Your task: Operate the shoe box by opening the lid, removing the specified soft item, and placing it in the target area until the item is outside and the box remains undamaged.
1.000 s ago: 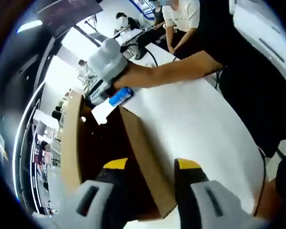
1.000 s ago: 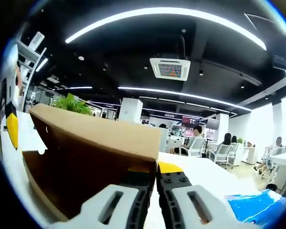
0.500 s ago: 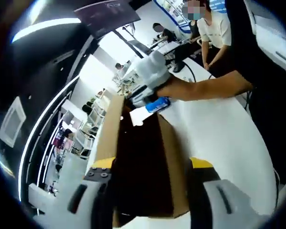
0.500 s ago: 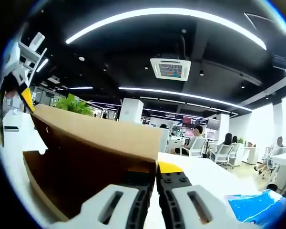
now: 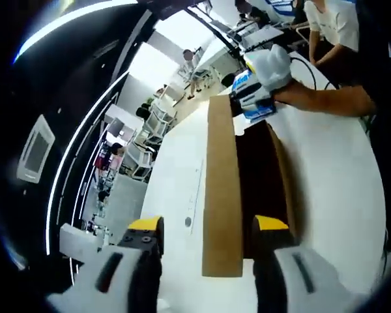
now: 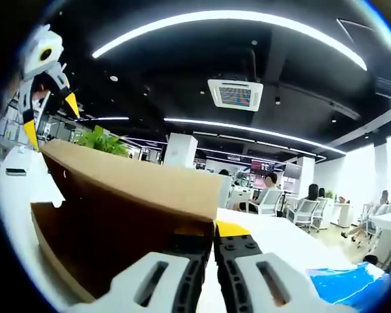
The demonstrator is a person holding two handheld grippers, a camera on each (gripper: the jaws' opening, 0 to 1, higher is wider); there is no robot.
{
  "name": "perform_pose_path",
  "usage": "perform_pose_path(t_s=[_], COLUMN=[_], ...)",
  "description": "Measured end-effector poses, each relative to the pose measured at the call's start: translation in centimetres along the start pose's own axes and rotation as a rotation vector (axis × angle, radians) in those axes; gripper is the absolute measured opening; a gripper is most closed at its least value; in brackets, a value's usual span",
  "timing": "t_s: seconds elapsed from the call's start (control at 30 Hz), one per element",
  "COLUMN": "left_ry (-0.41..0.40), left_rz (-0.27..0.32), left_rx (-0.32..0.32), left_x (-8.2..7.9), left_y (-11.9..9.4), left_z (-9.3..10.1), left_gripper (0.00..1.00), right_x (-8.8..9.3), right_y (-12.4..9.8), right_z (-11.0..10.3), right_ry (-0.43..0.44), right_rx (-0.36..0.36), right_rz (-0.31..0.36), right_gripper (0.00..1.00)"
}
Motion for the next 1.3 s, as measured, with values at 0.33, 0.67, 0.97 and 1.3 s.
perform_pose_path(t_s=[0.33, 0.67, 0.97, 1.3], left_ry=[-0.009, 0.005, 0.053, 0.064], left_rz=[-0.071, -0.132, -0.153, -0.157], left_rx=[-0.004, -0.001, 0.015, 0.01], left_x=[-0.6, 0.5, 0.4, 0.8], left_y=[1.6, 2.8, 3.7, 3.8], left_z=[1.3, 1.5, 2.3, 2.4], left_gripper=[0.53, 0.43, 0.31, 0.31], right_x=[0.0, 0.0, 0.0, 0.2], right_y=[-0.2, -0.3, -0.4, -0.2], right_z=[0.1, 0.0, 0.1, -0.1], right_ry=[0.024, 0.045, 0.058, 0.061], right_rx=[-0.007, -0.01, -0.008, -0.013], right_rz=[-0.002, -0.002, -0.003, -0.004], right_gripper=[0.01, 0.01, 0.01, 0.01])
Point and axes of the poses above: the point that each gripper's makers call its tool centre point, and the gripper's own axes: y roughly forward along the fingers, z roughly to its right, x roughly out of its underside, the point moved 4 cm from there along -y, roughly backward along the fingers, and after that the axes turned 1 degree about y, right-handed, at the moved point
